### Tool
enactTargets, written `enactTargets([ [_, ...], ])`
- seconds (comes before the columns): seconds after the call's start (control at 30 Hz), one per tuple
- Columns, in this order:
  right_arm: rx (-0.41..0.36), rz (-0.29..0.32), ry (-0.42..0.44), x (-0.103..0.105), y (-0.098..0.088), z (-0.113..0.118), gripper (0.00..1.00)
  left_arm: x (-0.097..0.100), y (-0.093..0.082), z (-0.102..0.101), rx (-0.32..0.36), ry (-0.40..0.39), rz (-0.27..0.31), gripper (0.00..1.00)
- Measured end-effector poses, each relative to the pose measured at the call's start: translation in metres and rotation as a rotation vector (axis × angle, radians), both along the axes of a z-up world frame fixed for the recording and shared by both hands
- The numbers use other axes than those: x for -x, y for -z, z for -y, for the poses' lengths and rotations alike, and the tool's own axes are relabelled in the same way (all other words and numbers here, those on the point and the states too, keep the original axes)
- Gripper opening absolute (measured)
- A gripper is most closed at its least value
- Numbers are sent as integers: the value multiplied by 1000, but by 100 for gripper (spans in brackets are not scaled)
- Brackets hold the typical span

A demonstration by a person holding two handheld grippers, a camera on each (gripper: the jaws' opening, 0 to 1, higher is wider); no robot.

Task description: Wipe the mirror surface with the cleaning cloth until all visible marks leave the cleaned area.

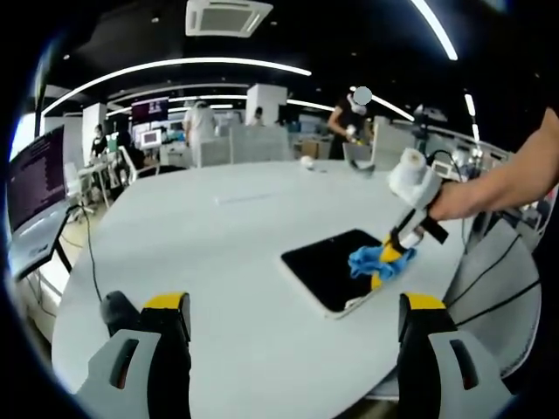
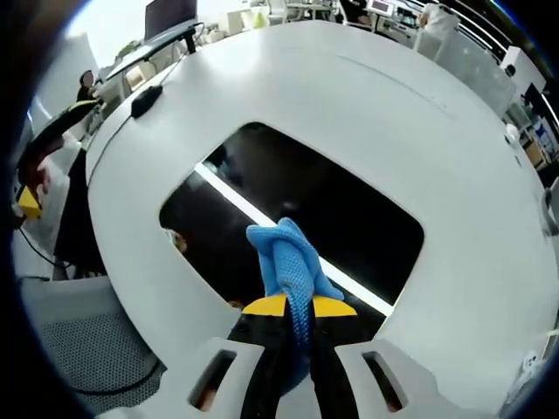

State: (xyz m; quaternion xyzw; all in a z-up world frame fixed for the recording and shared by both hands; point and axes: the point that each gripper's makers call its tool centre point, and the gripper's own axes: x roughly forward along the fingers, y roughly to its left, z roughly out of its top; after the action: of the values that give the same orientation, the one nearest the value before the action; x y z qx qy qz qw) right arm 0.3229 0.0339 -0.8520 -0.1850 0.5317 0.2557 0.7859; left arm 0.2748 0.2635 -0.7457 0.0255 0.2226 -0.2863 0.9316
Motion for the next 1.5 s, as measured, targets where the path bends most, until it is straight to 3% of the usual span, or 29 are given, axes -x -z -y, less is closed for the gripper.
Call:
enactTargets([
  [0.53, -58, -6, 1, 3, -1, -39, 4, 5, 0, -7, 9, -22, 5, 100],
  [0.87, -67, -1, -70, 5, -2, -74, 4, 12, -10, -17, 12, -56, 20, 100],
  [1.5, -110, 15, -151, 6, -2, -114, 4, 18, -14, -33, -3, -101, 21, 100],
])
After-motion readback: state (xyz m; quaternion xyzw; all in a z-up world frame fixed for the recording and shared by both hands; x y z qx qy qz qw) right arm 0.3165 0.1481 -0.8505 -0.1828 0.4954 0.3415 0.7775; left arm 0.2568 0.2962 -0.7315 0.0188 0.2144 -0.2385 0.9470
